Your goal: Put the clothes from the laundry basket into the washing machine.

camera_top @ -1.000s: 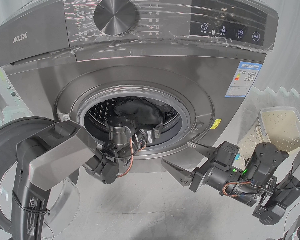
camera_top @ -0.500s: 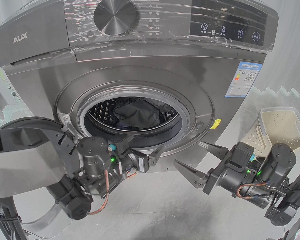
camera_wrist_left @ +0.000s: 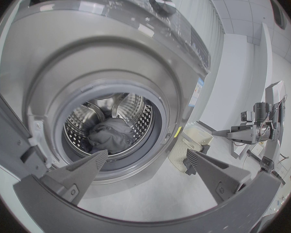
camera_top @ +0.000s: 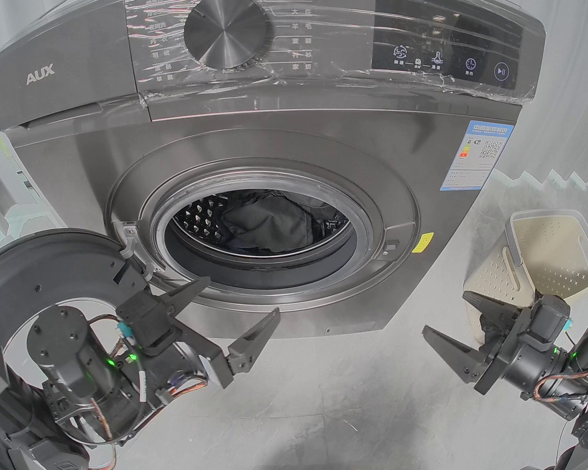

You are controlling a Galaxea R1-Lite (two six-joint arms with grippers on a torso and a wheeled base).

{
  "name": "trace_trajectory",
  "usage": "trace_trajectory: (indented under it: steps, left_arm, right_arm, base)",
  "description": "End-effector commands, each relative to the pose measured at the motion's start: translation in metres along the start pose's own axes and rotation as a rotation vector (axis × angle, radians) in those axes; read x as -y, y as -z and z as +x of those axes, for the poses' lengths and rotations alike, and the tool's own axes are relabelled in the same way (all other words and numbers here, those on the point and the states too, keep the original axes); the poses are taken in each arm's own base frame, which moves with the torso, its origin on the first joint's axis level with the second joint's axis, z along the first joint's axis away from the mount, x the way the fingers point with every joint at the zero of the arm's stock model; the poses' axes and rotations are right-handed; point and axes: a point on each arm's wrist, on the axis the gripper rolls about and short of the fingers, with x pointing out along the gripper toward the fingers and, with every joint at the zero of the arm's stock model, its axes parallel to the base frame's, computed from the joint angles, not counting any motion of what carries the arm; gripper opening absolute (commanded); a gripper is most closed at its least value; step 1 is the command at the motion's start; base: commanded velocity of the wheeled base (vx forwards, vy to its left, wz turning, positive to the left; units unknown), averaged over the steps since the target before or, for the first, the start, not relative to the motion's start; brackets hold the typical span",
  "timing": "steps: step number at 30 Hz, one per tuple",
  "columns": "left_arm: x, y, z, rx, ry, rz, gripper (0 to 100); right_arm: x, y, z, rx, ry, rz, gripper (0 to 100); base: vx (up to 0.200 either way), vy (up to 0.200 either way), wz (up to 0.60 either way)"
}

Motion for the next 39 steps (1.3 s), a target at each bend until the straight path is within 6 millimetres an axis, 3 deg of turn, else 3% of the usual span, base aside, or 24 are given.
trace_trajectory:
  steps: [1,6,10,12,14,15,24,31,39]
  left_arm:
    - [-0.005,-0.018,-0.029,0.072,-0.009,-0.001,100]
    - [-0.013,-0.031,-0.05,0.123,-0.039,0.037,100]
    - [-0.025,-0.035,-0.068,0.146,-0.086,0.053,100]
    - [-0.031,-0.036,-0.08,0.151,-0.1,0.057,100]
    - [-0.031,-0.036,-0.08,0.151,-0.1,0.057,100]
    - [-0.037,-0.034,-0.093,0.141,-0.13,0.06,100]
    - [-0.037,-0.044,-0.128,0.183,-0.19,0.053,100]
    - [-0.041,-0.026,-0.179,0.08,-0.291,0.052,100]
    - [-0.041,-0.009,-0.21,0.063,-0.357,0.047,100]
  right_arm:
    - [0.011,-0.012,-0.021,0.066,0.071,-0.005,100]
    - [0.016,-0.017,-0.037,0.061,0.118,-0.015,100]
    - [0.019,-0.019,-0.057,0.03,0.16,-0.014,100]
    - [0.02,-0.018,-0.076,0.003,0.193,-0.014,100]
    - [0.02,-0.018,-0.076,0.003,0.193,-0.014,100]
    - [0.02,-0.012,-0.096,-0.045,0.224,-0.01,100]
    - [0.019,0.001,-0.146,-0.01,0.381,-0.02,100]
    - [0.009,0.025,-0.184,0.059,0.488,-0.095,100]
    - [0.005,0.039,-0.192,0.056,0.528,-0.102,100]
  base:
    - [-0.2,0.0,0.0]
    - [-0.2,0.0,0.0]
    - [-0.2,0.0,0.0]
    - [-0.2,0.0,0.0]
    - [-0.2,0.0,0.0]
    - [-0.2,0.0,0.0]
    - [-0.067,0.0,0.0]
    - [0.0,-0.114,0.0]
    - [0.0,-0.2,0.0]
